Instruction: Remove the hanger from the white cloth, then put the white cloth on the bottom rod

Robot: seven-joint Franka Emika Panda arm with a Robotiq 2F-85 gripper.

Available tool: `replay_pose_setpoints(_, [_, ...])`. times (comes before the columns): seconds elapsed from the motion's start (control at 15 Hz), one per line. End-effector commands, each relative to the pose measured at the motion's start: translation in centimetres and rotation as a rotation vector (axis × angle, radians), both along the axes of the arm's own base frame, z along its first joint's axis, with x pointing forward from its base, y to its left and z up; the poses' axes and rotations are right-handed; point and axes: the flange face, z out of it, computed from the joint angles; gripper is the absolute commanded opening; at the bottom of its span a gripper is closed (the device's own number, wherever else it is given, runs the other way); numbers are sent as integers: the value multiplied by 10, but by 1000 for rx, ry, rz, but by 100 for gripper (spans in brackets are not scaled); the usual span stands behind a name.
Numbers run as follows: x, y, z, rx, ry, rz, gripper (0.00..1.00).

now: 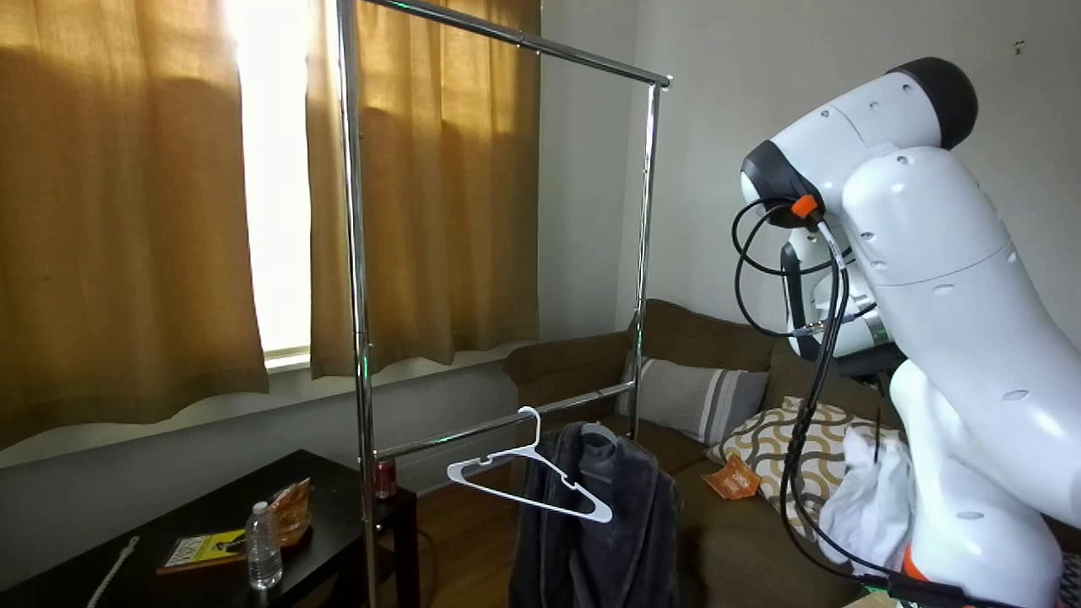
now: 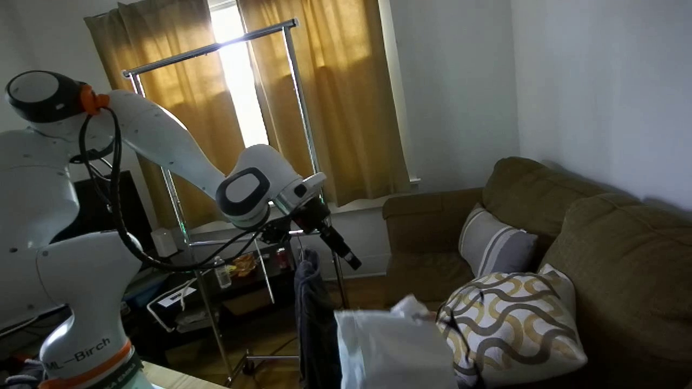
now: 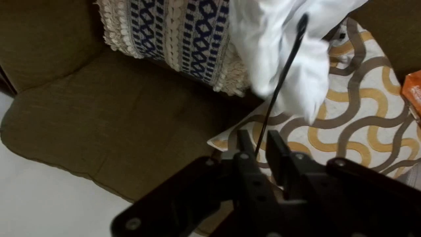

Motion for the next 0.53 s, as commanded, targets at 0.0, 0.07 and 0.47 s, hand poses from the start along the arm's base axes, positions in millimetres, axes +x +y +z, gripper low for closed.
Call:
replay_pose_setpoints(0.0, [-21, -23, -9, 70, 1, -44, 0])
replay_pose_setpoints(0.07, [-26, -29, -11, 78, 3, -56, 0])
replay_pose_setpoints(0.47, [-34, -43, -36, 147, 36, -69, 27])
